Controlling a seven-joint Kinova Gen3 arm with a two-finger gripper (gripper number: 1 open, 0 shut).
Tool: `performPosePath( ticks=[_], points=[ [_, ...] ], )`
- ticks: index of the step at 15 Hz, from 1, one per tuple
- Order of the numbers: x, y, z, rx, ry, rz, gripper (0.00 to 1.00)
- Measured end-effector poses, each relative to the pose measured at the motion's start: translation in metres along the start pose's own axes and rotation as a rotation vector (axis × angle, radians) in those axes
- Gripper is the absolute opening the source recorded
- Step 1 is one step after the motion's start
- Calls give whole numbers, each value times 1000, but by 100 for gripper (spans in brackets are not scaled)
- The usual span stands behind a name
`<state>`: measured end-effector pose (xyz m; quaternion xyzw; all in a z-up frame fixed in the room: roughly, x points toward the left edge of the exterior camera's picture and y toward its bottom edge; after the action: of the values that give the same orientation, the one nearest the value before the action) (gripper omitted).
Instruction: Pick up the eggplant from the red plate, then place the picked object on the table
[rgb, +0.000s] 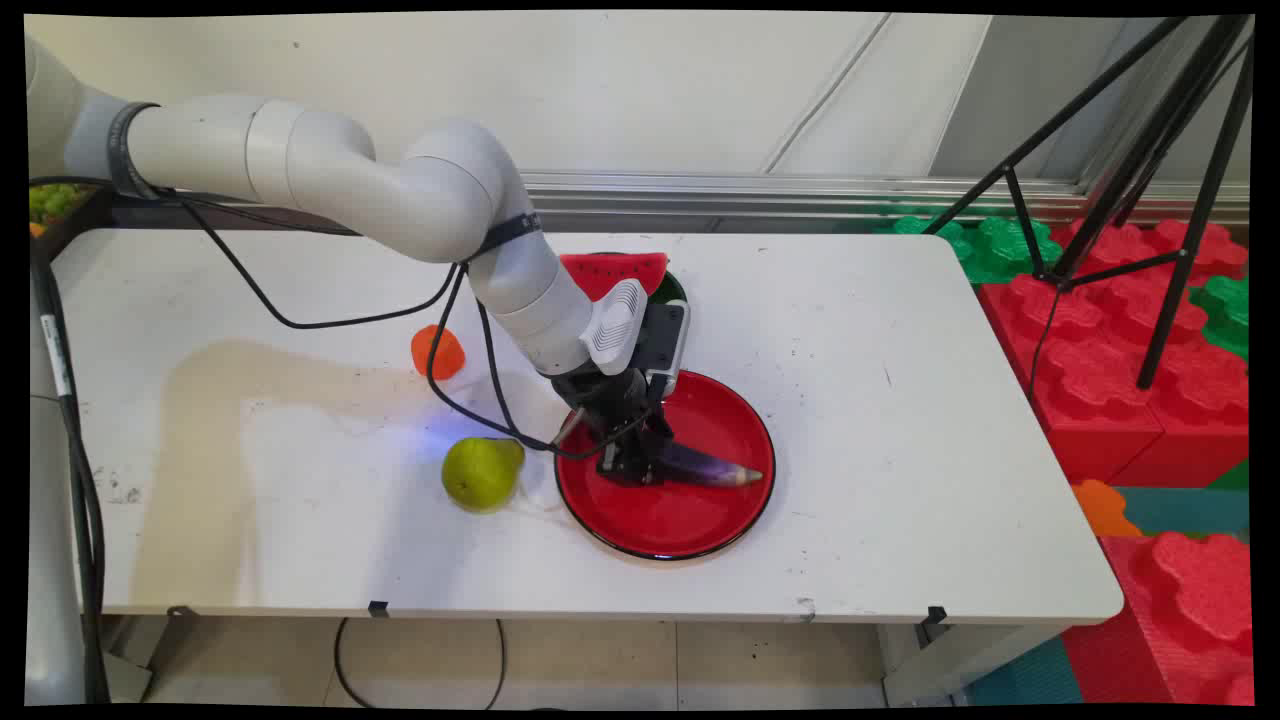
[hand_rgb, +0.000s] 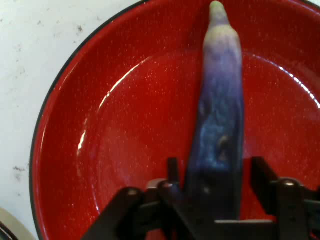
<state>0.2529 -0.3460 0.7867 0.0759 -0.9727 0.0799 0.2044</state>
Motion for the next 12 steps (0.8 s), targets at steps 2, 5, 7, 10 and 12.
performPosePath(
  ticks=[2,5,7,10,12],
  points=[
    [1,-3,-1,9,9,3,0],
    [3,-8,-11,31,30,3,0],
    [4,-11,-25,47,43,5,0],
    [4,-15,-48,64,53,6,0],
    [0,-17,-74,86,59,-14,0]
  ],
)
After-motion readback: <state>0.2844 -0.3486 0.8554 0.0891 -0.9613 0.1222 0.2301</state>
